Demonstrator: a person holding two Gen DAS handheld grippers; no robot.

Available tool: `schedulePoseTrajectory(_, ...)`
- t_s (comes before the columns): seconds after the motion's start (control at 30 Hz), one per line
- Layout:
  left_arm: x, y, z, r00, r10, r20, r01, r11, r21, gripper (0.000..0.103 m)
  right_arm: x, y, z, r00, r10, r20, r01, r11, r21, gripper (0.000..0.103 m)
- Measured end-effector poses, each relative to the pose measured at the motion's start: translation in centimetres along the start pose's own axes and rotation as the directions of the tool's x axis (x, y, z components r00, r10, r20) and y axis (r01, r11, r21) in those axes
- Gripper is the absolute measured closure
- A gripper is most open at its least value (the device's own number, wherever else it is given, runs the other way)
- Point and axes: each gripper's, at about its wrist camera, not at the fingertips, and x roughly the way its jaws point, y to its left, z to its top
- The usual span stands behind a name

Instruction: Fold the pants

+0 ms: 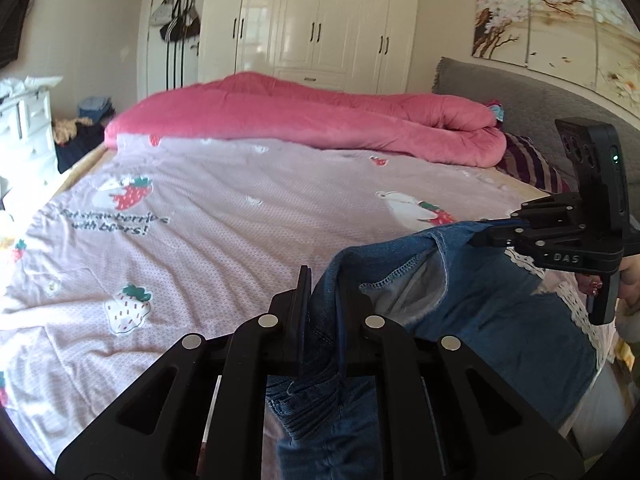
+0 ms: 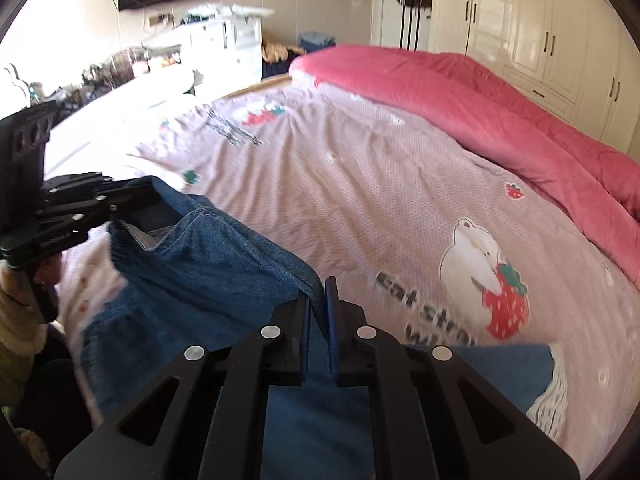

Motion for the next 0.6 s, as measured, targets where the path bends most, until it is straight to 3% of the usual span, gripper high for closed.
schedulePoseTrajectory(0.27,-4.6,-2.3,-4.8,1.000,-0.023,-0.010,0.023,1.000,0.015,0.098,-4.3,5.4,-6.3,0.998,0.069,-0.012,-0.069,0.998,-0.008,0.097)
schedulePoseTrajectory(0.6,-7.3,-3.2,-10.8,0.991,-0.036,-0.126,0.034,0.999,-0.022,0.097,-4.5,10.5,-13.7,0.979,0.167,-0.116,-0.166,0.986,0.022,0.097)
